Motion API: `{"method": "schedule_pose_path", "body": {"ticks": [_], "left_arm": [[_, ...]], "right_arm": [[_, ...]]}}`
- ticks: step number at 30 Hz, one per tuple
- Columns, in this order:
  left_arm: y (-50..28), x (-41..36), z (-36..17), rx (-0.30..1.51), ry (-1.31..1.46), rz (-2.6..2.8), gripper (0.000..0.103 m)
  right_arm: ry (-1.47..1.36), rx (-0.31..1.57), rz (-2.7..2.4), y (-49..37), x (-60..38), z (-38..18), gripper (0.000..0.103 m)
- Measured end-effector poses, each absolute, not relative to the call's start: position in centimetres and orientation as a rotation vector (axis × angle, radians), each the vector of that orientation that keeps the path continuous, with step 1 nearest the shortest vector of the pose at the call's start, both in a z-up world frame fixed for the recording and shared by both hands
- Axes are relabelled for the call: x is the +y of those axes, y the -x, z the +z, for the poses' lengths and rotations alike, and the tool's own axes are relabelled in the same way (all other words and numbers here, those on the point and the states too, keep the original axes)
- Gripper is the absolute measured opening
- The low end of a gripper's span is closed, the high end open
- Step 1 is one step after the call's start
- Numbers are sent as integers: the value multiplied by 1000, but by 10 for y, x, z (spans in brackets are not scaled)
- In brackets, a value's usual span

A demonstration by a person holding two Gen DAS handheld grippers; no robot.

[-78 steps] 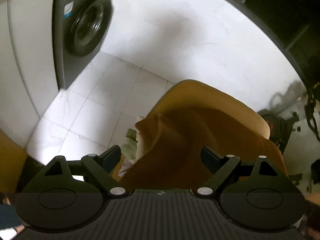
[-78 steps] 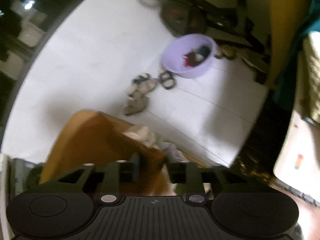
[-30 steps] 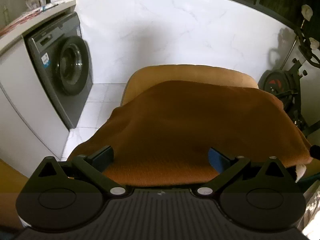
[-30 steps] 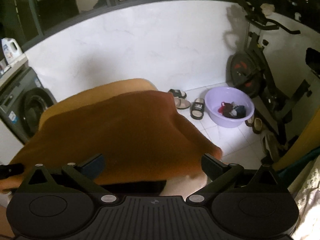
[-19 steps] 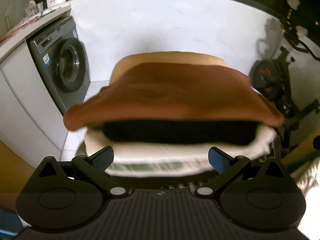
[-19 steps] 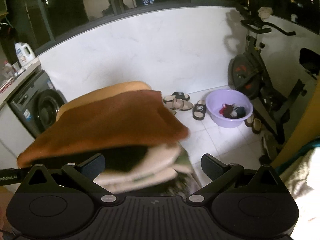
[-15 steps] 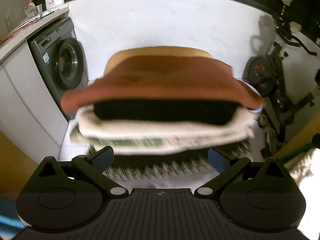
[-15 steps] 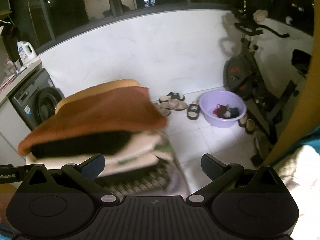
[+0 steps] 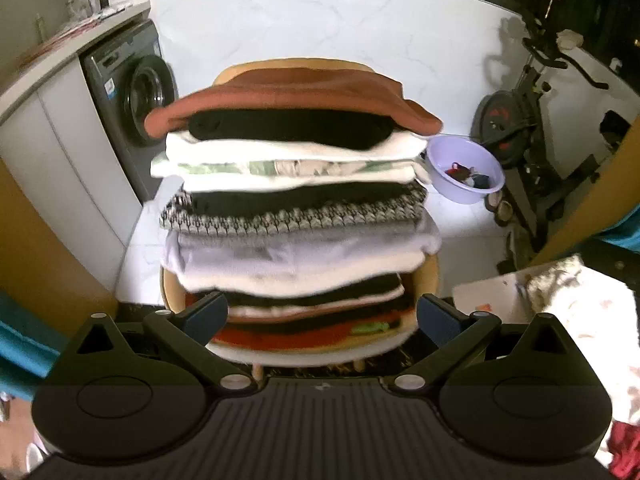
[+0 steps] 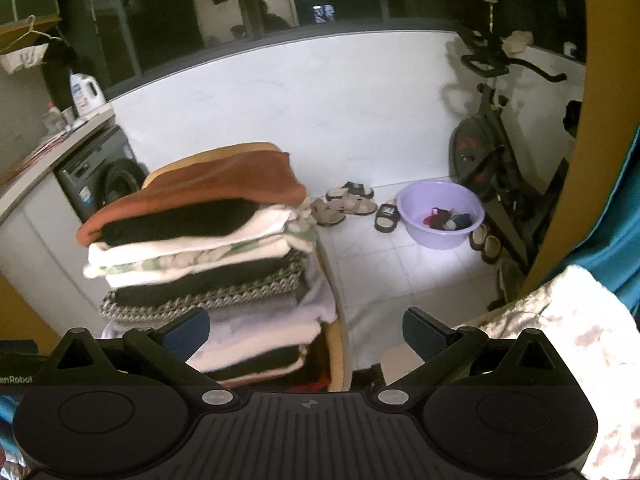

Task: Fold clothes

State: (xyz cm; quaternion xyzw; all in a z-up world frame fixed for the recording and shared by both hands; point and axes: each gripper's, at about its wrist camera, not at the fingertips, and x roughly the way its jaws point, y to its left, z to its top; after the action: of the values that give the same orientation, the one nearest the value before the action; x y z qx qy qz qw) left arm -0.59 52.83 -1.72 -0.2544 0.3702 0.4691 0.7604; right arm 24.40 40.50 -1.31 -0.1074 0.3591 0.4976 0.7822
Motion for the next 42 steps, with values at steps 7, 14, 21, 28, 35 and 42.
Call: {"method": "schedule_pose_path", "body": {"ticks": [7,14,21,28,35,42], "left_arm": [[41,494,-10,789,553,1089,103],[99,479,-24,820,559,1122,103],[160,466,-30,839,564,1128,103],[195,445,-20,813,470,1105,103],[201,420,-13,804,426,1042,103],[194,395,-8,796,416,978,103]], "right_arm": [[194,796,1087,-203,383,-8,102],[247,798,1082,-136,379,-15,102],[308,789,1042,-55,369,-20,102],[317,779,979,3,334,-28,102],[341,802,922,35,298,-40,102],[316,777,889,41,267,-34,102]]}}
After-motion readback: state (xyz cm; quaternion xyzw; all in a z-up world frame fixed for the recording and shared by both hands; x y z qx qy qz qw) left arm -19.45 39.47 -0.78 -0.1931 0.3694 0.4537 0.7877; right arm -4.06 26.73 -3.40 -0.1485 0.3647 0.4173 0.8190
